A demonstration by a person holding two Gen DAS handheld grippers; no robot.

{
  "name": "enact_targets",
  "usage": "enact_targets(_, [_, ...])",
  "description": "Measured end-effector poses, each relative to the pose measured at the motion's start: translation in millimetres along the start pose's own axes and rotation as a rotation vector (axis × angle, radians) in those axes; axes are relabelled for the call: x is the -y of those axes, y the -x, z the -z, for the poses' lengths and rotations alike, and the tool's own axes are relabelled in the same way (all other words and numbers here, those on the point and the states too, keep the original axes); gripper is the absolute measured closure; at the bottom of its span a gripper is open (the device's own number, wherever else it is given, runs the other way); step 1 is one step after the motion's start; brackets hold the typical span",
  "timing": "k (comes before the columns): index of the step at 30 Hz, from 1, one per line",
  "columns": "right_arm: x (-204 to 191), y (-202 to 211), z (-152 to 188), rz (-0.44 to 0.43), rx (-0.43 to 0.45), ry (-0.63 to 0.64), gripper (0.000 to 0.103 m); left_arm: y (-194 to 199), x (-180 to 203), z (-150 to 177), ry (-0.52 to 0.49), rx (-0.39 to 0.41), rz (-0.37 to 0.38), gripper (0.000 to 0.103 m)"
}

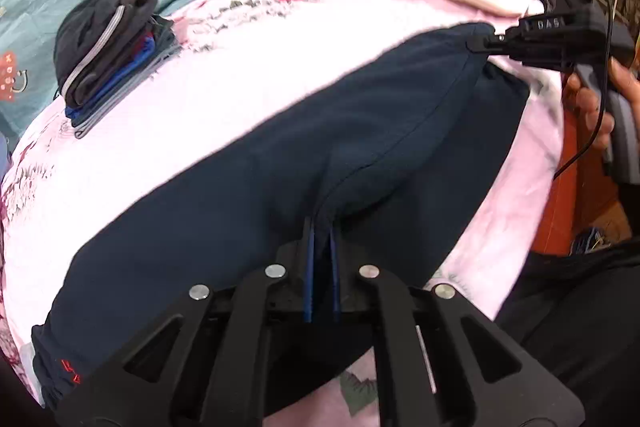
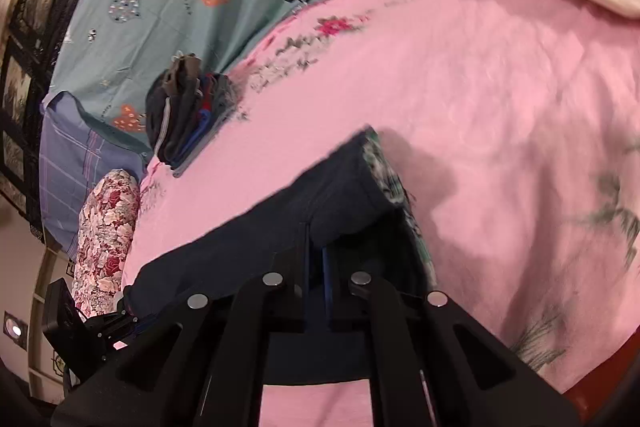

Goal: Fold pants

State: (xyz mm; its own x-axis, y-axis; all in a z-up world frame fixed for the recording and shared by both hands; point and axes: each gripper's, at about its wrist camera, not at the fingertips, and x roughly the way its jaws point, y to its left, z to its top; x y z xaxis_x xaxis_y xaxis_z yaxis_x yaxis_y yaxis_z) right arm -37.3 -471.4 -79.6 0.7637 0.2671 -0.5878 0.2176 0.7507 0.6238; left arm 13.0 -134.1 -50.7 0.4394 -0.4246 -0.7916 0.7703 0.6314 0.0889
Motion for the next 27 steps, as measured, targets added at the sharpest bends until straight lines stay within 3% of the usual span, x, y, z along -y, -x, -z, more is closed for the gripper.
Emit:
enact_targets(7, [-27.7, 27.2, -4.9, -0.011, 0.042, 0.064, 0.098, 36.2, -0.1, 1.4, 0.012, 0.044, 0.044, 0.097])
enact_targets(10, [-25.9, 37.7, 4.9, 0.009, 0.012, 0.075, 0.098, 37.4, 13.1, 13.5, -0.039, 0.005, 0.065, 0.096])
enact_targets(14, [5.9, 17.6, 40.0, 0.089, -0.114, 0.032, 0.098, 12.4, 19.0, 34.0, -0.059, -0.098, 0.104, 0.095])
enact_targets(18, [10.8, 15.6, 48.6, 0.083, -0.112, 0.027, 0.097, 14.3, 17.2, 34.7, -0.042, -0.099, 0.131, 0.091])
enact_targets(21, [4.9, 17.5, 49.7, 0.102, -0.128, 0.062, 0.095, 23.0, 19.6, 39.0, -0.045, -0.095, 0.146, 0.082])
enact_targets(23, [1.1, 22.0, 49.0, 0.118, -0.137, 0.082, 0.088, 28.2, 16.7, 38.1, -0.036, -0.081, 0.153, 0.070])
enact_targets(25, [-6.1, 33.0, 46.0, 0.124, -0.117, 0.101, 0.082, 38.8, 10.1, 36.3, -0.013, -0.041, 0.135, 0.051])
enact_targets(27, [-18.4, 51.0, 39.7, 0.130, -0.064, 0.140, 0.081, 50.2, 0.0, 31.9, 0.025, -0.003, 0.117, 0.048])
